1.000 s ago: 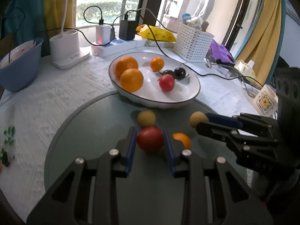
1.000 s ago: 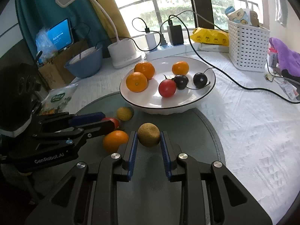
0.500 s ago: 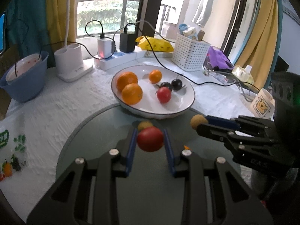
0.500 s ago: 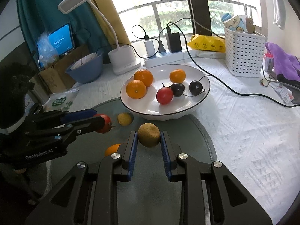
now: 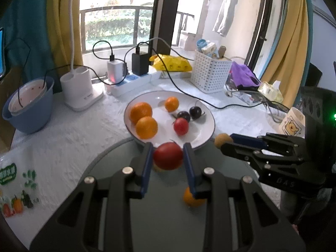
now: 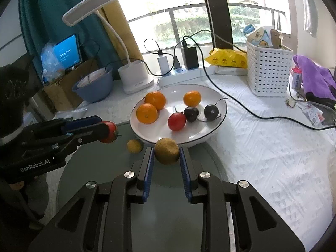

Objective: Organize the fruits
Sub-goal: 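Place the yellow fruit in the bowl with the right tool while the left tool drops the tomato there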

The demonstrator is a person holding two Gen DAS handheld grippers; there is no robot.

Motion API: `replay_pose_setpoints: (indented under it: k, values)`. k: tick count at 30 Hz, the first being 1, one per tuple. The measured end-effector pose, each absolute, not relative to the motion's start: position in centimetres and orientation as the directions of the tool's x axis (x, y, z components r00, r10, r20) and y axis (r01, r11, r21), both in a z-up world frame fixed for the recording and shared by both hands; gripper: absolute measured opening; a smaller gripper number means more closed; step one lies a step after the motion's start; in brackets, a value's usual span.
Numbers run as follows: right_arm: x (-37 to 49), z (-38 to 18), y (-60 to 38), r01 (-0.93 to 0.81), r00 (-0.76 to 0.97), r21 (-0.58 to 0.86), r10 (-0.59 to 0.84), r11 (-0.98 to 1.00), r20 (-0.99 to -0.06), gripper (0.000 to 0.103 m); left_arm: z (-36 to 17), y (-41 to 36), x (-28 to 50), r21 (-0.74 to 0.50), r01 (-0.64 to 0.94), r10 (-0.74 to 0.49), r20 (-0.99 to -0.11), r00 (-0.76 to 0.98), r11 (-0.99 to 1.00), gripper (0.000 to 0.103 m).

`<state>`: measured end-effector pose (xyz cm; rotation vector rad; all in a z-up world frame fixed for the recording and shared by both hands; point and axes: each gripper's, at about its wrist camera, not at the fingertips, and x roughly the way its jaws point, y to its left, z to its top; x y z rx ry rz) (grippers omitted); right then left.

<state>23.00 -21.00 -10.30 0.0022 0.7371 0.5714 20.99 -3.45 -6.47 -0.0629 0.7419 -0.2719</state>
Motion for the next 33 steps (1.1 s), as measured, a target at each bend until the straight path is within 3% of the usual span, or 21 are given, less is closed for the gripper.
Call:
replay_pose_setpoints:
  k: [33]
  values:
    - [28.5,-11.3,-21.8,-0.465,0.594,0.206,0.476,0.861,-0.649,0.027,-7.8,-5.1,27.4,-0.14,0.243,-0.27,-0.691,0.67,0.96,0.031]
